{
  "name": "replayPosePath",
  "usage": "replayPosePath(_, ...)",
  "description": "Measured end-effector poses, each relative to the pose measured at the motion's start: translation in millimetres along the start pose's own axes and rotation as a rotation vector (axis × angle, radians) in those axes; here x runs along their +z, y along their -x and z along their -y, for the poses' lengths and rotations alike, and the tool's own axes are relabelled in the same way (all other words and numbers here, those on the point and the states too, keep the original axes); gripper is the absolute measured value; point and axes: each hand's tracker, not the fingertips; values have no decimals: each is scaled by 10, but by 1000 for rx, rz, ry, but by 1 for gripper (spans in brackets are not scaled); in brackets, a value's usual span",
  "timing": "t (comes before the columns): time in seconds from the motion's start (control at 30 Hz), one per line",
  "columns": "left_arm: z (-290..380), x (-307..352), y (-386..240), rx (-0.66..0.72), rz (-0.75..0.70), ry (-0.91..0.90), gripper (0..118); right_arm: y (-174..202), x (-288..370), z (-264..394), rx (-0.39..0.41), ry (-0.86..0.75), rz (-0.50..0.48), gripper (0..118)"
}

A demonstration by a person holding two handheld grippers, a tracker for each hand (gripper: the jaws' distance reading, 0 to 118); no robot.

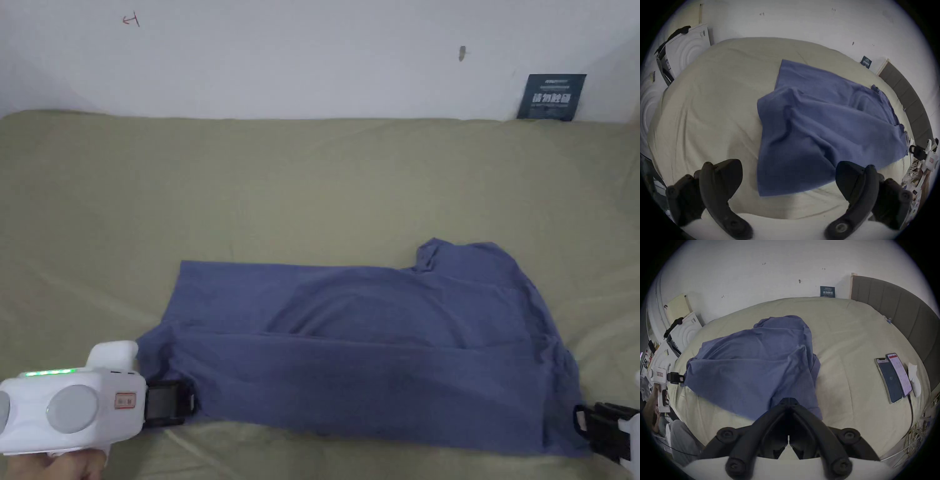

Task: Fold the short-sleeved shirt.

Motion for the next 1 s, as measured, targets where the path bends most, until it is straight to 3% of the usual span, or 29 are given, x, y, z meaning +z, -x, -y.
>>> replayPosePath(0.03,8,15,-7,2,-1,-2,41,-61,-22,3,-5,5,-4,1)
replayPosePath(0.07,10,46,-12,3,3,-7,23,-72,-32,-1,-6,11,-7,1)
replayPosePath(0.1,11,70,-18,-31,-56,-20,13,-76,-34,-1,-5,13,-9,1)
replayPosePath(0.13,6,80,20,-51,-14,-39,10,-84,-33,0,-4,11,-12,3)
replayPosePath(0.17,-4,98,44,-29,49,-33,8,-97,-11,-8,-8,11,-22,18)
replayPosePath(0.2,-11,117,48,-9,18,-27,7,-108,-20,-26,-20,24,-37,53)
replayPosePath(0.23,-13,133,41,-14,22,-30,6,-111,-26,-37,-37,30,-42,104)
replayPosePath(0.27,-4,132,37,-20,33,-32,6,-122,-35,-50,-56,48,-72,118)
replayPosePath(0.33,-12,132,-8,-46,12,-31,6,-127,-79,-44,-66,76,-100,118)
replayPosePath(0.37,-14,126,-18,-45,14,-26,6,-177,-54,-29,-52,-9,-43,118)
replayPosePath(0.4,-22,121,-20,-46,15,-22,6,-163,-120,27,-43,86,-86,118)
replayPosePath(0.5,-42,120,-4,-44,10,-28,6,-170,-277,18,-12,117,-48,113)
replayPosePath(0.53,3,148,-51,-41,10,-27,6,-215,-308,37,-36,144,-58,103)
replayPosePath(0.57,10,160,-63,-40,11,-25,6,-255,-349,-6,-64,142,-59,68)
replayPosePath(0.6,14,174,-74,-43,9,-24,6,-280,-336,5,-65,131,-50,19)
replayPosePath(0.63,-4,171,-50,-45,7,-25,6,-282,-296,23,-61,105,-4,8)
replayPosePath(0.7,-48,160,13,-44,10,-25,6,-281,-237,17,-111,120,-80,8)
replayPosePath(0.9,-72,260,44,-50,4,-44,6,-149,45,3,-86,56,-48,8)
replayPosePath(1.0,-6,377,-24,-38,-6,-47,6,-257,75,-16,-114,57,-64,8)
